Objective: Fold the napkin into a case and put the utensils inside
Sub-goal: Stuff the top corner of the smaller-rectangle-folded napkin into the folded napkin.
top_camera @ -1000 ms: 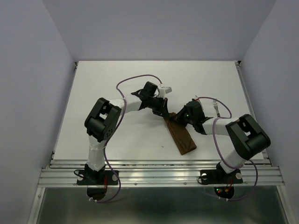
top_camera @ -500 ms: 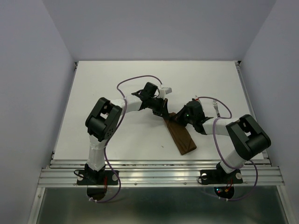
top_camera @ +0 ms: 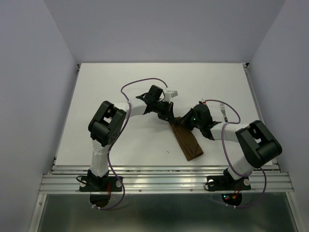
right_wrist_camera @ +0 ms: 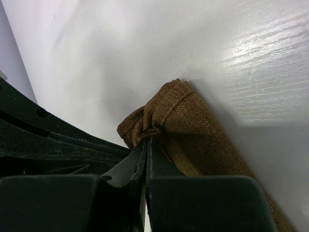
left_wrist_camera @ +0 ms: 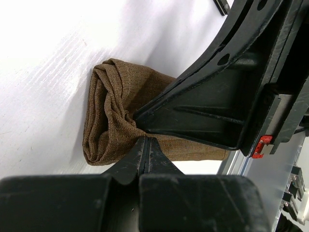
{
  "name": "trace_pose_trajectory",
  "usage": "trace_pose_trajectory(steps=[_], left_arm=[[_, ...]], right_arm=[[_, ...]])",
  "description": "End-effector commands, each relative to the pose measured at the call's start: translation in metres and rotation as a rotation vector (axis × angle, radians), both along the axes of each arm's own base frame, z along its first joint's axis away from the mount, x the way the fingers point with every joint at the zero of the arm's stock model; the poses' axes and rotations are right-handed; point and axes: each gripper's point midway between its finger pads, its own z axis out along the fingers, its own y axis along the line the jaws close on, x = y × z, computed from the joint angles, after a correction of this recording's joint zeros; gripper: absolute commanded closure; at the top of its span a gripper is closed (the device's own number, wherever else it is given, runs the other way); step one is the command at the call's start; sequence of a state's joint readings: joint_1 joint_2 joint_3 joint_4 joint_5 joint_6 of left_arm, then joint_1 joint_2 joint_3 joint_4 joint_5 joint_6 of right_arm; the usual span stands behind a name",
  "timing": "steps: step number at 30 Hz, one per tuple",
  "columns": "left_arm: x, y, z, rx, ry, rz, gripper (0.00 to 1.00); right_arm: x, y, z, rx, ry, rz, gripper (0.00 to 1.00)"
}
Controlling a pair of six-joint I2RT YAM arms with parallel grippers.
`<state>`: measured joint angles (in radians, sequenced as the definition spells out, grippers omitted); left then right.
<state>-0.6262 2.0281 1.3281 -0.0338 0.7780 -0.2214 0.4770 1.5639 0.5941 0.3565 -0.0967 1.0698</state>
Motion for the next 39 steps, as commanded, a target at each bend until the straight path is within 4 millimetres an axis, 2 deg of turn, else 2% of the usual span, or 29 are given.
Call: trace_pose_trajectory(steps=[1, 3, 11, 14, 18, 24, 27, 30, 31, 39], left_arm=[[0.0, -0.005, 0.014, -0.051, -0.024, -0.029, 1.0], [0.0, -0.005, 0.015, -0.053, -0.023, -0.029, 1.0], [-0.002, -0.004, 0.018, -0.057, -0.029, -0.032, 1.0], [-0.002, -0.004, 0.016, -0.054, -0.025, -0.032, 1.0], [-0.002, -0.003, 0.014, -0.05, -0.02, -0.03, 1.0], [0.001, -0.003, 0.01, -0.037, -0.028, -0.02, 1.0], [0.004, -0.002, 0.008, -0.025, -0.035, -0.007, 1.0], [0.007, -0.002, 0.006, -0.014, -0.024, 0.011, 1.0], [0.007, -0.002, 0.007, -0.015, -0.02, 0.014, 1.0], [0.019, -0.011, 0.012, -0.033, 0.014, 0.085, 1.0]], right_arm=[[0.014, 0.007, 0.017, 0.042, -0.061, 0.008, 0.99], [0.017, 0.009, 0.017, 0.043, -0.062, 0.011, 0.99], [0.021, 0.013, -0.01, 0.024, -0.023, 0.024, 0.99], [0.023, 0.015, -0.012, 0.031, -0.015, 0.024, 0.99], [0.025, 0.016, -0.006, 0.041, -0.026, 0.02, 0.99], [0.022, 0.014, 0.019, 0.072, -0.078, 0.013, 0.99], [0.019, 0.013, 0.022, 0.079, -0.083, 0.014, 0.99], [0.02, 0.014, 0.013, 0.076, -0.063, 0.013, 0.99], [0.019, 0.014, 0.001, 0.065, -0.043, 0.017, 0.99], [0.01, 0.009, -0.037, 0.055, 0.075, -0.032, 0.99]])
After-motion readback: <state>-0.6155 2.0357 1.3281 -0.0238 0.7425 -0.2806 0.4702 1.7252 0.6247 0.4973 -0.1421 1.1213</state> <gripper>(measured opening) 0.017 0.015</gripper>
